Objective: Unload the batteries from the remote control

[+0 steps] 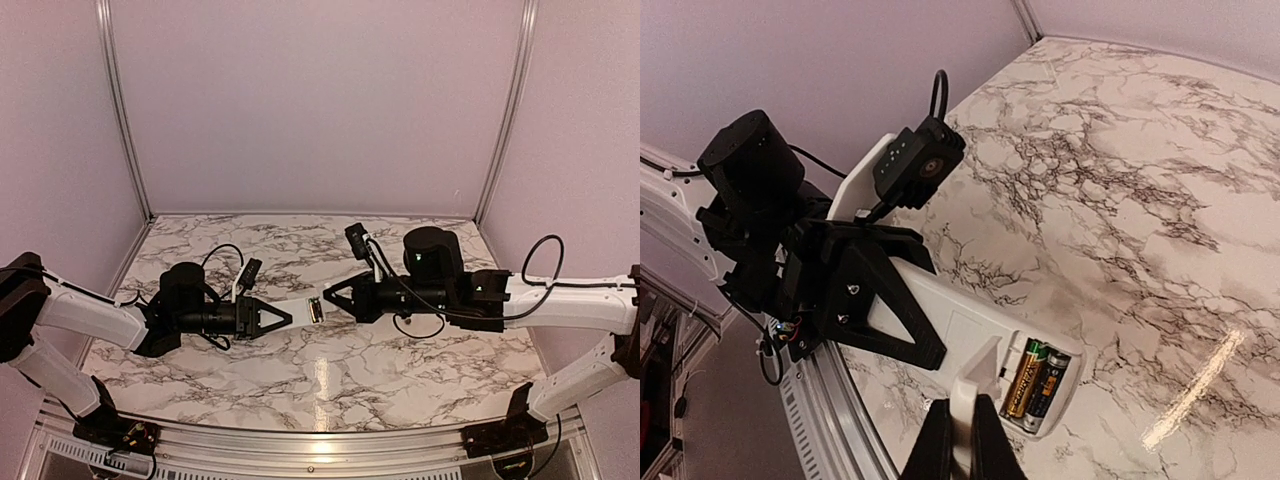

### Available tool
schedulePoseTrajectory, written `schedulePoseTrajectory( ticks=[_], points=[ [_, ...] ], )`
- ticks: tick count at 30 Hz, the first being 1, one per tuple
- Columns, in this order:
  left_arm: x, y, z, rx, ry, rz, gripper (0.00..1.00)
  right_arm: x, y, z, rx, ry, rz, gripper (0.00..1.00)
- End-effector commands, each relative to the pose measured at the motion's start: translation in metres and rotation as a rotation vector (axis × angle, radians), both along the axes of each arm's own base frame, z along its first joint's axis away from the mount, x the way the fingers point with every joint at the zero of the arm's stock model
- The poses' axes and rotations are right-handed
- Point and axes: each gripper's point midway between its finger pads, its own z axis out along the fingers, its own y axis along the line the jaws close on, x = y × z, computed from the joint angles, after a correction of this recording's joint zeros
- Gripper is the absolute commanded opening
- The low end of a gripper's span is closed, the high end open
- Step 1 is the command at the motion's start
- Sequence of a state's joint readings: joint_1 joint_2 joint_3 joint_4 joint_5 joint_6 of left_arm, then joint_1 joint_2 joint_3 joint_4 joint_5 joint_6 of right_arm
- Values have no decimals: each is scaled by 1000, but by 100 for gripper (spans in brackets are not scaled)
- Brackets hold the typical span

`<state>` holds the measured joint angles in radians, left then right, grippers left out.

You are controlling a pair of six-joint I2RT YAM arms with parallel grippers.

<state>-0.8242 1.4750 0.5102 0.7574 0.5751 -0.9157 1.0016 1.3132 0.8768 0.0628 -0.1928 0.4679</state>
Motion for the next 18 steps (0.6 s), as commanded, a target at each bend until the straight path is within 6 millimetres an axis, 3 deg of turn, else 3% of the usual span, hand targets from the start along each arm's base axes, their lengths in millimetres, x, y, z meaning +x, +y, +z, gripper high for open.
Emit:
schedulePoseTrajectory(
  ticks=[1,5,11,18],
  points=[
    [2,-4,21,-46,-63,2,0,14,-26,-7,-79,-21,-117,0],
    [7,0,19,-18,-76,38,0,35,-54,-25,-196,-36,-277,0],
    [9,5,21,-2,-97,65,0,64,-87,-71,-415,-27,-453,0],
    [9,6,22,0,-104,68,0,89,-98,-122,-638,-1,-542,0]
  ],
)
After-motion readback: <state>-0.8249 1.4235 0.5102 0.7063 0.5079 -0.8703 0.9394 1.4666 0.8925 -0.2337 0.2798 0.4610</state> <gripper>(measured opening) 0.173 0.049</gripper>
